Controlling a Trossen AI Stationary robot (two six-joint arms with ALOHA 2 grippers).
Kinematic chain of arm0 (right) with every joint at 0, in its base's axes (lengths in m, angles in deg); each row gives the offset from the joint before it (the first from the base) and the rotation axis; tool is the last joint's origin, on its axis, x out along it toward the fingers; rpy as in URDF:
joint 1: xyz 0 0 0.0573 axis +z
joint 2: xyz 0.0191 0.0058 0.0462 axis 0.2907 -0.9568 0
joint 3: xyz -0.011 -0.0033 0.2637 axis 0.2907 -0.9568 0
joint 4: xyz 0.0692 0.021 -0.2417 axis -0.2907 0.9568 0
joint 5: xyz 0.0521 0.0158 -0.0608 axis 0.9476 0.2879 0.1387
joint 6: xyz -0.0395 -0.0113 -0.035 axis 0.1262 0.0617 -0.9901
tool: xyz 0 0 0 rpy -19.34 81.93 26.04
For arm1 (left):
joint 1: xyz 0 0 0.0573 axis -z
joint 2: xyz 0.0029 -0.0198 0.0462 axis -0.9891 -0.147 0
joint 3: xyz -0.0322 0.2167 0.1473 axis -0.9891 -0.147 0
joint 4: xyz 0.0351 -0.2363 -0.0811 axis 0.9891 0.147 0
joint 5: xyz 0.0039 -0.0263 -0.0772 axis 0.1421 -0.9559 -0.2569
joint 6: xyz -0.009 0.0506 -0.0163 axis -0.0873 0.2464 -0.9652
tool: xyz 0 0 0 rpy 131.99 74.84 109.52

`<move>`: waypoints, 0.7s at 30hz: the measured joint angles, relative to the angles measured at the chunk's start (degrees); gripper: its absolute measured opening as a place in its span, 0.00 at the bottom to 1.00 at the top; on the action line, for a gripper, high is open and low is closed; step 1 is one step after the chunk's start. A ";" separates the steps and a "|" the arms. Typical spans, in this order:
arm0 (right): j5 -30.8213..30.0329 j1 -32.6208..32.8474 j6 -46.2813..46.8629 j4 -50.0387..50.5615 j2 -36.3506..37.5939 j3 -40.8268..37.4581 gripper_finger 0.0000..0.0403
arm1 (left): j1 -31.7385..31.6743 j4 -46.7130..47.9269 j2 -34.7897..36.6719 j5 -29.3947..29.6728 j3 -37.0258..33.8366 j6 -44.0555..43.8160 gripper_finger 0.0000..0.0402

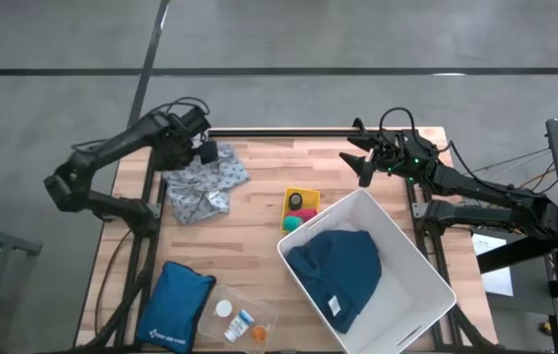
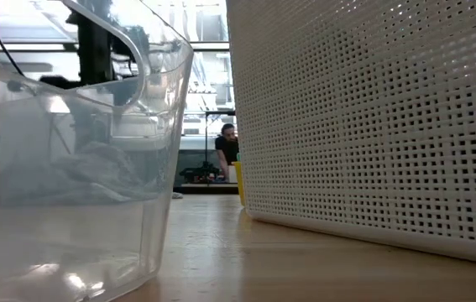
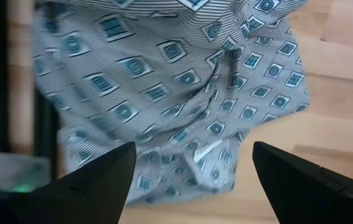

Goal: Pick & place medical supplies in basket/bin
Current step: Put the gray patient gown into the white bin

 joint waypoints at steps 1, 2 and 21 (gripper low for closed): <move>0.00 0.00 0.00 0.00 0.00 0.00 0.81 | 0.00 -2.01 -0.02 -0.07 -1.42 0.02 0.81; 0.00 -0.02 0.00 0.00 0.00 -0.02 0.81 | 0.00 -4.31 -0.02 -0.33 -2.66 0.02 0.81; 0.00 -0.01 0.00 0.00 0.00 -0.01 0.81 | -0.39 -15.77 0.17 2.81 -7.06 8.08 0.81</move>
